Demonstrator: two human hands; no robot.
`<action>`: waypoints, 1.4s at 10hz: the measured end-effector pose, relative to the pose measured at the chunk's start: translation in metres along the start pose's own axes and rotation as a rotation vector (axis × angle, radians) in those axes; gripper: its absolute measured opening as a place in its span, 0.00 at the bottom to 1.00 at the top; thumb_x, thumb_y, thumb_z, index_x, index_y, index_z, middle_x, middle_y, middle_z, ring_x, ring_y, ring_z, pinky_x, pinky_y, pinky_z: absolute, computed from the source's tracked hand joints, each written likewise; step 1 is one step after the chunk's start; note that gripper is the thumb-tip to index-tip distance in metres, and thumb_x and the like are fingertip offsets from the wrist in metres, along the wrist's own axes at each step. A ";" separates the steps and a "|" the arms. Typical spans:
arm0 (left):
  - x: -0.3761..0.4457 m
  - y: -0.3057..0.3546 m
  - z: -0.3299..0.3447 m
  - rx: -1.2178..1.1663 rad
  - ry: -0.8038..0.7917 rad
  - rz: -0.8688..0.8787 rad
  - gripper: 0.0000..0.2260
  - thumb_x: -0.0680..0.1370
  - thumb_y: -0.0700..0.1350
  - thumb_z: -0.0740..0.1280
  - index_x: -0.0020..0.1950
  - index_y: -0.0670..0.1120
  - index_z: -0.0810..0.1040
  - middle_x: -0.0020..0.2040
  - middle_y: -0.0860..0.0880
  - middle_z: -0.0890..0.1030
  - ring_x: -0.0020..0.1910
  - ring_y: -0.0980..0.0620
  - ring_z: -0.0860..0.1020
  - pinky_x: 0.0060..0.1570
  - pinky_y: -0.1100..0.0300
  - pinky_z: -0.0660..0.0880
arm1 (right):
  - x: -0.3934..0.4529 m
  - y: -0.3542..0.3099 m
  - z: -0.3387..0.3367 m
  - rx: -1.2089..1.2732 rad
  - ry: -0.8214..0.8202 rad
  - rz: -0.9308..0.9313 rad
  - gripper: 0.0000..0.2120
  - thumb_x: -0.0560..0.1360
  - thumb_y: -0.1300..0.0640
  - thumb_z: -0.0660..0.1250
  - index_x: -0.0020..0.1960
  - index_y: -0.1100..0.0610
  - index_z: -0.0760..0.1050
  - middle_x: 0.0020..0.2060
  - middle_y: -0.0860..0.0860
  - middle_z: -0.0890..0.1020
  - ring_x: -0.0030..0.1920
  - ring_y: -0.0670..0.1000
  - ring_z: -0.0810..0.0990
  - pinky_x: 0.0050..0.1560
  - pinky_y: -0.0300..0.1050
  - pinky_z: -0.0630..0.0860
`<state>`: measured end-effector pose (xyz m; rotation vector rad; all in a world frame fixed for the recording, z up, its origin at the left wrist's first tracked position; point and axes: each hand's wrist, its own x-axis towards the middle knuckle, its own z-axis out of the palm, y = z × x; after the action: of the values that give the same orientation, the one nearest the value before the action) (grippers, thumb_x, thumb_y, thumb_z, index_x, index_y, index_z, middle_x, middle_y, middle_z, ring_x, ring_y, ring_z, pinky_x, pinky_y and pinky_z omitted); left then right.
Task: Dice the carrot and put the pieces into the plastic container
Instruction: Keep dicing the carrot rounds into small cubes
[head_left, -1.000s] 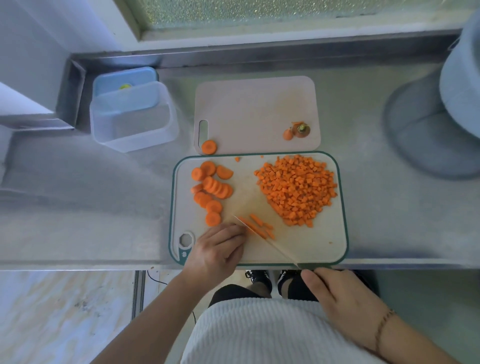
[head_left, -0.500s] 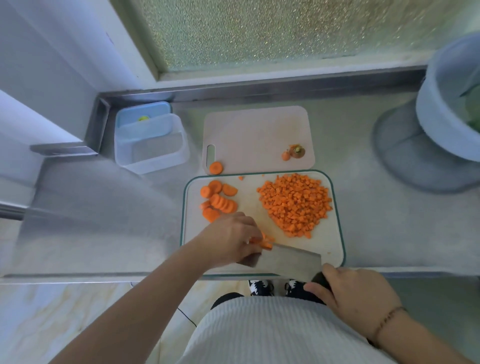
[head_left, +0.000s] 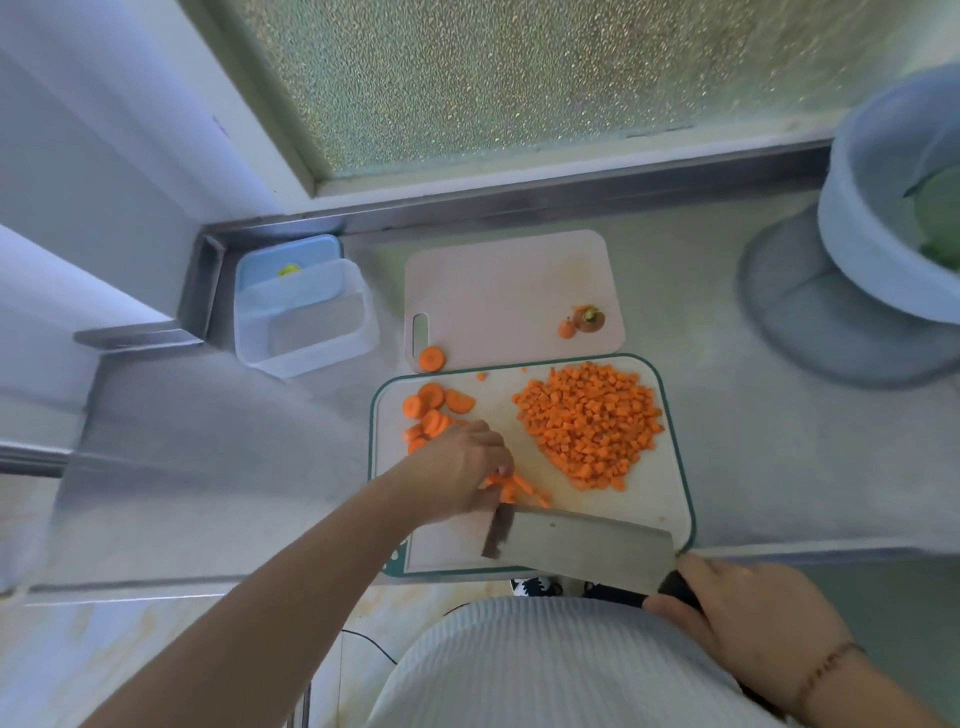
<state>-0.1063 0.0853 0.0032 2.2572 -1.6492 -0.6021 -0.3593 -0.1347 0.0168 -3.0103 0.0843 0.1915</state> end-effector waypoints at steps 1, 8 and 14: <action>0.001 -0.005 0.008 0.013 -0.042 0.098 0.09 0.70 0.40 0.75 0.50 0.45 0.84 0.45 0.47 0.82 0.42 0.44 0.79 0.44 0.54 0.77 | -0.009 0.014 -0.016 0.039 -0.156 0.112 0.44 0.70 0.26 0.25 0.41 0.47 0.76 0.29 0.46 0.80 0.24 0.45 0.78 0.20 0.42 0.68; -0.012 0.021 0.049 -0.055 0.176 -0.067 0.12 0.71 0.44 0.74 0.53 0.44 0.85 0.48 0.45 0.81 0.37 0.45 0.81 0.31 0.57 0.78 | -0.005 0.015 -0.002 0.418 -0.075 0.427 0.38 0.66 0.21 0.34 0.35 0.48 0.69 0.23 0.47 0.75 0.25 0.44 0.72 0.26 0.37 0.65; 0.008 0.051 0.061 0.116 0.390 0.075 0.08 0.77 0.47 0.65 0.45 0.48 0.83 0.53 0.50 0.80 0.52 0.46 0.76 0.47 0.54 0.73 | 0.009 0.001 -0.016 0.710 0.009 0.470 0.37 0.67 0.21 0.44 0.33 0.52 0.71 0.26 0.53 0.78 0.25 0.48 0.74 0.25 0.41 0.69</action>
<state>-0.1763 0.0630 -0.0283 2.2014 -1.5917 -0.0405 -0.3483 -0.1384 0.0317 -2.2406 0.6987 0.1473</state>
